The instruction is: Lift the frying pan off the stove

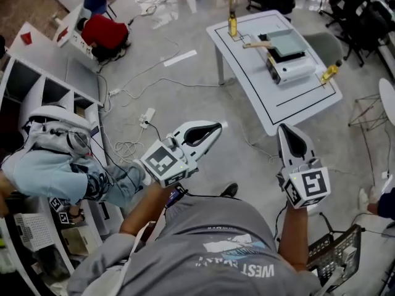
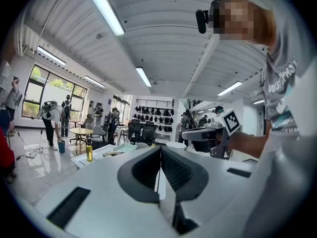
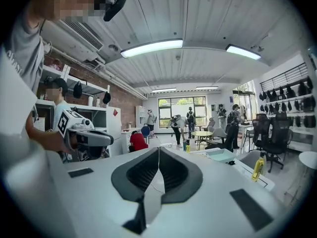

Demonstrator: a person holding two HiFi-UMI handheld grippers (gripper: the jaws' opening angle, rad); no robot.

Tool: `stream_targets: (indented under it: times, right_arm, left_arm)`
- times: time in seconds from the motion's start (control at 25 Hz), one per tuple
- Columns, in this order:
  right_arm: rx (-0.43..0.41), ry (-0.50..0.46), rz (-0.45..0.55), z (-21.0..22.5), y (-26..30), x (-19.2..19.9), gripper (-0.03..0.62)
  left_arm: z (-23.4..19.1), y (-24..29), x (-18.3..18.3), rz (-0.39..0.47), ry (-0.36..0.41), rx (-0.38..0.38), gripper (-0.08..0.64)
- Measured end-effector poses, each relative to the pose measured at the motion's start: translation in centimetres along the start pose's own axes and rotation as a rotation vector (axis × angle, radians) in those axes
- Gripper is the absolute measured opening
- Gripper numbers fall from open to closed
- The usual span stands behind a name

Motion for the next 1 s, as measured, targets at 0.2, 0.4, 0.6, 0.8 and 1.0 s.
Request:
stream_targets:
  times: [0.2, 0.4, 0.6, 0.8, 1.0]
  right_arm:
    - [0.016, 0.008, 0.015, 3.4, -0.1, 0.3, 0.014]
    - [0.051, 0.022, 0.021, 5.8, 0.0, 0.4, 0.014]
    - [0.088, 0.023, 0.009, 7.5, 1.0, 0.2, 0.015]
    - [0.175, 0.013, -0.011, 10.1, 2.9, 0.1, 0.018]
    - [0.246, 0.021, -0.013, 12.0, 6.5, -1.3, 0.021]
  left_arm:
    - [-0.1, 3.6, -1.1, -0.001, 0.018, 0.013, -0.002]
    - [-0.9, 6.1, -1.4, -0.016, 0.043, 0.042, -0.002]
    - [-3.4, 8.0, -1.6, -0.013, 0.034, 0.058, -0.002]
    - [-8.0, 11.5, -1.5, 0.013, 0.023, 0.111, -0.002]
    - [-13.6, 15.5, -2.6, 0.026, 0.029, 0.19, -0.002]
Point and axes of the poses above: the fingertips, and each gripper's own axes: y forward along the fingers, z to its right, x out of its underside, the point moved 4 cm from there along -y, backward along the fingers, and after that the axes turned 1 degree about x, right-handed, at the moved point
